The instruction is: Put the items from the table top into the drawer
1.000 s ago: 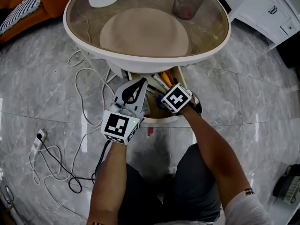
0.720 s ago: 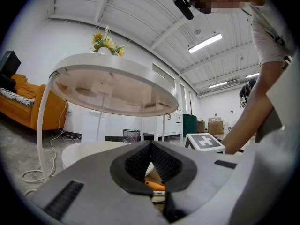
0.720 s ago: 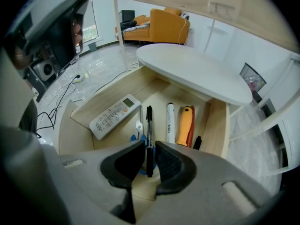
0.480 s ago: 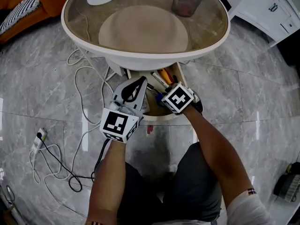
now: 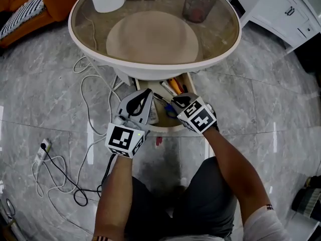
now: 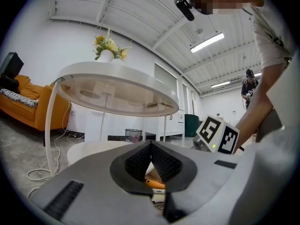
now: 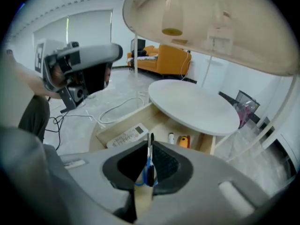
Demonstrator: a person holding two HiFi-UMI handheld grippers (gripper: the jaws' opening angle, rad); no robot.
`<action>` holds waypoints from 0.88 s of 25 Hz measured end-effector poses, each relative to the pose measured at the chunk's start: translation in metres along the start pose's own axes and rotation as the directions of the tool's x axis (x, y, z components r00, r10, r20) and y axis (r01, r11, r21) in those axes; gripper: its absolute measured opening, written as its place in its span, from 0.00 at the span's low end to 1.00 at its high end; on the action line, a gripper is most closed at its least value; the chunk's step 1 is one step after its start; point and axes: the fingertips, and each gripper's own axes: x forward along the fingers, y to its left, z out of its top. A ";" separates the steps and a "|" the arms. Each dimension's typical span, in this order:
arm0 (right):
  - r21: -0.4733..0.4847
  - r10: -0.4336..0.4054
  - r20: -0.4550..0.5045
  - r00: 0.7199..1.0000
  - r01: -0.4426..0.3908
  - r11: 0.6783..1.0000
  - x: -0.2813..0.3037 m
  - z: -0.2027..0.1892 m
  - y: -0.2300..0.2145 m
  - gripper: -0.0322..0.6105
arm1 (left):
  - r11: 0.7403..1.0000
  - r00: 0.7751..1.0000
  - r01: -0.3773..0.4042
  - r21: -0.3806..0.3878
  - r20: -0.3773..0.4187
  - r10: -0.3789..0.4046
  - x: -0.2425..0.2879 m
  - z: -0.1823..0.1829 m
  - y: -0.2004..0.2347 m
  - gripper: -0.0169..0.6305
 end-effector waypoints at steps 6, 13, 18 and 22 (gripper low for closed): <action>-0.009 0.027 0.146 0.989 -0.026 1.000 -0.038 0.049 0.015 0.05 | 1.000 1.000 -0.012 -0.005 0.002 0.012 -0.017 0.011 0.000 0.03; -0.097 0.096 0.383 0.919 -0.063 0.993 -0.101 0.112 0.048 0.05 | 0.998 0.999 0.039 0.048 0.001 -0.039 -0.032 0.046 -0.021 0.03; -0.080 0.106 0.491 0.865 -0.076 0.994 -0.134 0.137 0.060 0.05 | 0.998 0.999 0.020 0.058 0.025 -0.022 -0.043 0.078 -0.025 0.03; -0.072 0.094 0.563 0.821 -0.065 0.995 -0.157 0.152 0.059 0.05 | 0.996 0.999 0.025 0.091 0.046 -0.029 -0.044 0.100 -0.034 0.03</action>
